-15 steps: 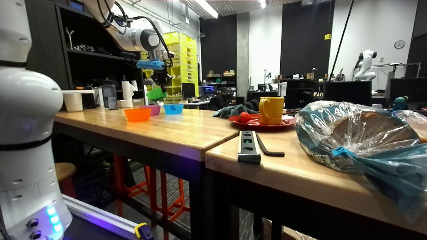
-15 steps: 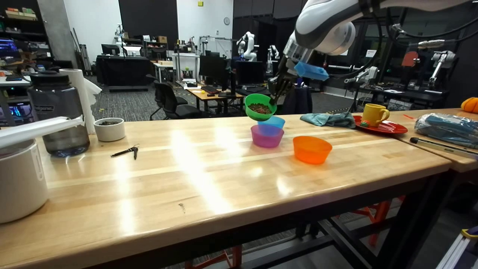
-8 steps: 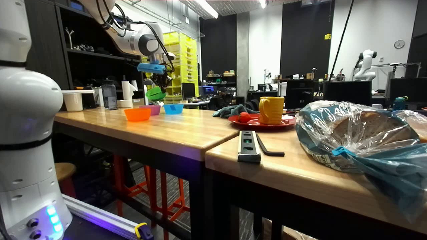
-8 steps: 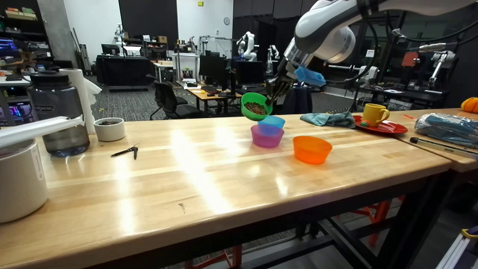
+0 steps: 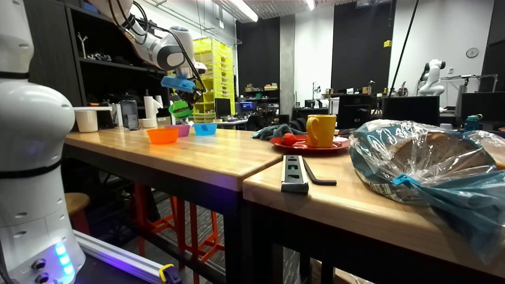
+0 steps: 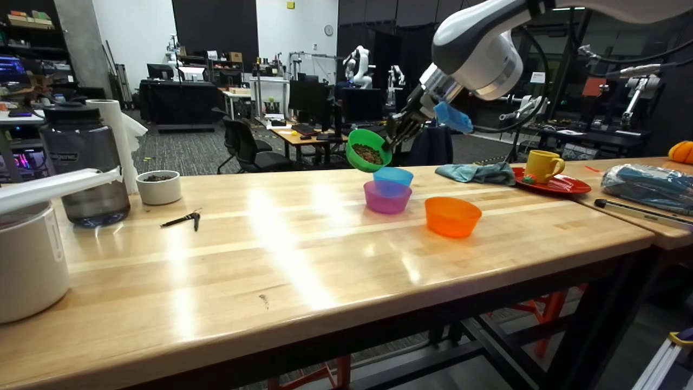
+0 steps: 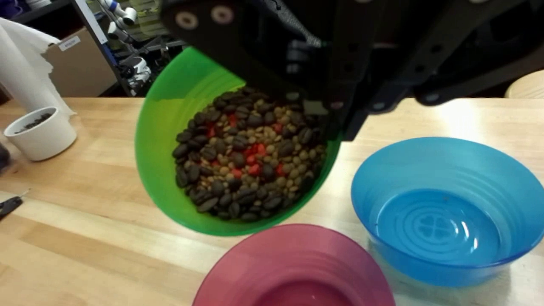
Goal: Pour some of the contents of the green bowl into the purple bowl
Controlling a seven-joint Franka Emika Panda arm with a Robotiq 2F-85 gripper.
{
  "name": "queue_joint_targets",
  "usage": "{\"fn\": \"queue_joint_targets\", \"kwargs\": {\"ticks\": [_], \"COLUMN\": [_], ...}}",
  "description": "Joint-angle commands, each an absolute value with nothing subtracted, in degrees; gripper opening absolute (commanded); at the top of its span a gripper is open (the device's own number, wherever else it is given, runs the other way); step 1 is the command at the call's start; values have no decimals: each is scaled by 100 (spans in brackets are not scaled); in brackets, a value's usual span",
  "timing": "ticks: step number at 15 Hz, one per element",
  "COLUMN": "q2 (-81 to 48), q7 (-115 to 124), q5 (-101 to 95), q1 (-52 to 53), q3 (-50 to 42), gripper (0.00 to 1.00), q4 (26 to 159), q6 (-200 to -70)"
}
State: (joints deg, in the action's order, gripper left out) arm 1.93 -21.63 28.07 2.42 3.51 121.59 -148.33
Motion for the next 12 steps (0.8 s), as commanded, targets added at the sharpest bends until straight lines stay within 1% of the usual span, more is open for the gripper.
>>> {"fn": "queue_joint_targets", "kwargs": {"ticks": [1, 6, 12], "q2": [533, 655, 720], "q7": [-2946, -3698, -4040], "q5": [3647, 4304, 4376], "q1": [340, 361, 374], "q3": [259, 224, 406], "gripper": [1, 1, 1], "q4": [12410, 12602, 12978], "q6": [-14834, -14897, -15862]}}
